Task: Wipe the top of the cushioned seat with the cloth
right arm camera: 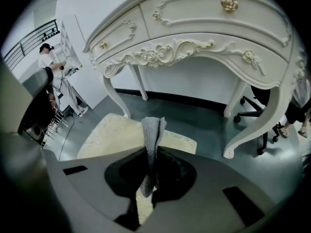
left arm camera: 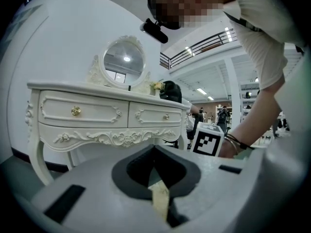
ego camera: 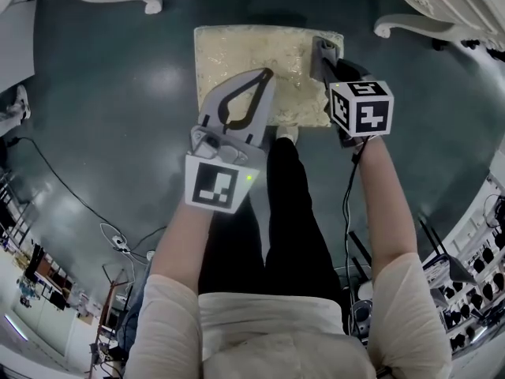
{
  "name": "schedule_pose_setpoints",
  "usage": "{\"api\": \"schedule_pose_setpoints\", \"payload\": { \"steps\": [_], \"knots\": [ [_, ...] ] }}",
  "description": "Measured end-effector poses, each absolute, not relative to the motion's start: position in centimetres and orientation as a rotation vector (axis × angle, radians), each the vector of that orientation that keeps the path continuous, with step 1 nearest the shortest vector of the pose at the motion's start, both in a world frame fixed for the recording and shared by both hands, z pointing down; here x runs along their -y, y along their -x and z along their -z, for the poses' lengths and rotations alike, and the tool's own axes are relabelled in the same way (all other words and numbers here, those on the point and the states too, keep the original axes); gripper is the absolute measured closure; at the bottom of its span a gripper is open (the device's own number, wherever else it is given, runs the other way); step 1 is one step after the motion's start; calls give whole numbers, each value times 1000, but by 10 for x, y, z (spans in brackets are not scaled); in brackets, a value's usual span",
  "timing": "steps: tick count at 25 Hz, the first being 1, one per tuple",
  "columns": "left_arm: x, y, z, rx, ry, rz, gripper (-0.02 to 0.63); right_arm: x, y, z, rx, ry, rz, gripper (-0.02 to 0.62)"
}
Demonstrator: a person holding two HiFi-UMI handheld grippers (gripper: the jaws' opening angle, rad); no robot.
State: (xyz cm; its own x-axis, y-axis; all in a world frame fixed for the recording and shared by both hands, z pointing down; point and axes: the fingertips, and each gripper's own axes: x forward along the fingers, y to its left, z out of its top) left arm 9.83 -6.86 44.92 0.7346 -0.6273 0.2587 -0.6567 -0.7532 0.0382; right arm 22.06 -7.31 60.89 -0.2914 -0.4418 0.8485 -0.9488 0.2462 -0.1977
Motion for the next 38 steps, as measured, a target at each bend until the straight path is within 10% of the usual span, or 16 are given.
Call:
{"api": "schedule_pose_setpoints", "payload": {
  "steps": [18,38],
  "knots": [
    [69,65,-472,1107,-2747,-416,603,69,25,-627,2001,-1096,-1043,566],
    [68,59,-480,1202,-2693,-394,604,63,8,-650,1975,-1053,-1066,566]
  ]
}}
